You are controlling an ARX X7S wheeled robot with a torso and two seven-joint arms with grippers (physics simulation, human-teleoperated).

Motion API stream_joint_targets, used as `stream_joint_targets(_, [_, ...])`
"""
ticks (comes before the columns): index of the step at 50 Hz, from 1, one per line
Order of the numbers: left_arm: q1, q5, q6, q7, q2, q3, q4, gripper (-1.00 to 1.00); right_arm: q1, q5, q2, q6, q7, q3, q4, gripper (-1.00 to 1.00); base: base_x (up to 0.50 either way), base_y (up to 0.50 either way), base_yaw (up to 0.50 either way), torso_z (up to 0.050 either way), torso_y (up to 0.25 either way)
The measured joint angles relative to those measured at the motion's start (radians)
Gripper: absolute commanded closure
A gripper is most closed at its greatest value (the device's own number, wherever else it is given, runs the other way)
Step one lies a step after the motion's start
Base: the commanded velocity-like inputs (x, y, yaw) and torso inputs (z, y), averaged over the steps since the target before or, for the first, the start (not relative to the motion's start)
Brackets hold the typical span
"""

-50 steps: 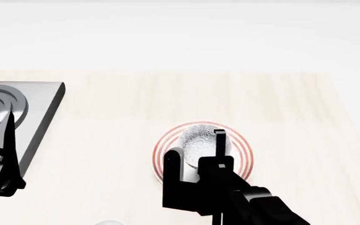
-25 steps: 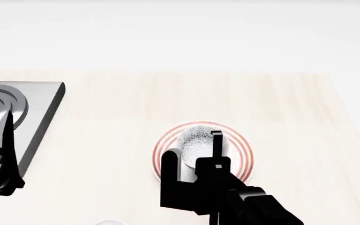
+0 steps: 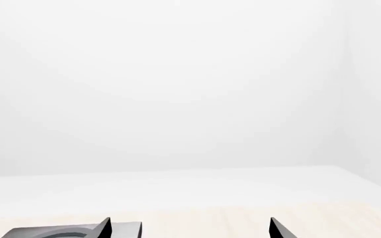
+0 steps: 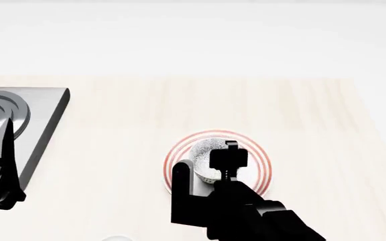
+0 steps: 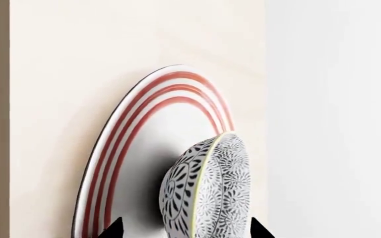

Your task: Pick the akita bowl between the plate and the ramekin and place it on the plate.

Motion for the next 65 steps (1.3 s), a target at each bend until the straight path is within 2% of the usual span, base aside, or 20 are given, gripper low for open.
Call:
stream_joint_targets(12, [-0.003,-0.014,-0.007,-0.011,-0.005,-0.002,0.013,-1.00,0.000,-0.015,0.098,0.108,-0.004,0.014,-0.236,-1.00,0.00,0.00,0.00,0.000,0.000])
stream_joint_targets(27, [-0.008,-0.047,-0.023,-0.034,-0.017,-0.015,0.055,-1.00,0.008,-0.043,0.313,0.319,0.004,0.082,-0.759,-1.00,0.00,0.00,0.00,0.000,0.000])
stream_joint_targets(35, [0.005,-0.039,0.001,-0.036,-0.023,-0.034,0.082,-1.00,-0.026,-0.018,0.435,0.391,0.063,0.169,-1.042,-1.00,0.00,0.00,0.00,0.000,0.000])
stream_joint_targets(41, [0.030,-0.010,0.047,-0.033,-0.027,-0.057,0.112,-1.00,-0.103,0.045,0.525,0.394,0.193,0.289,-1.223,-1.00,0.00,0.00,0.00,0.000,0.000])
stream_joint_targets(50, [0.073,0.030,0.127,-0.031,-0.013,-0.097,0.154,-1.00,-0.302,0.211,0.690,0.297,0.511,0.534,-1.479,-1.00,0.00,0.00,0.00,0.000,0.000])
stream_joint_targets(57, [0.137,0.148,0.260,-0.022,0.025,-0.106,0.196,-1.00,-0.484,0.292,0.817,0.133,0.779,0.678,-1.597,-1.00,0.00,0.00,0.00,0.000,0.000])
stream_joint_targets(65, [0.242,0.309,0.480,0.007,0.078,-0.102,0.216,-1.00,-0.693,0.261,0.962,-0.123,1.056,0.755,-1.678,-1.00,0.00,0.00,0.00,0.000,0.000])
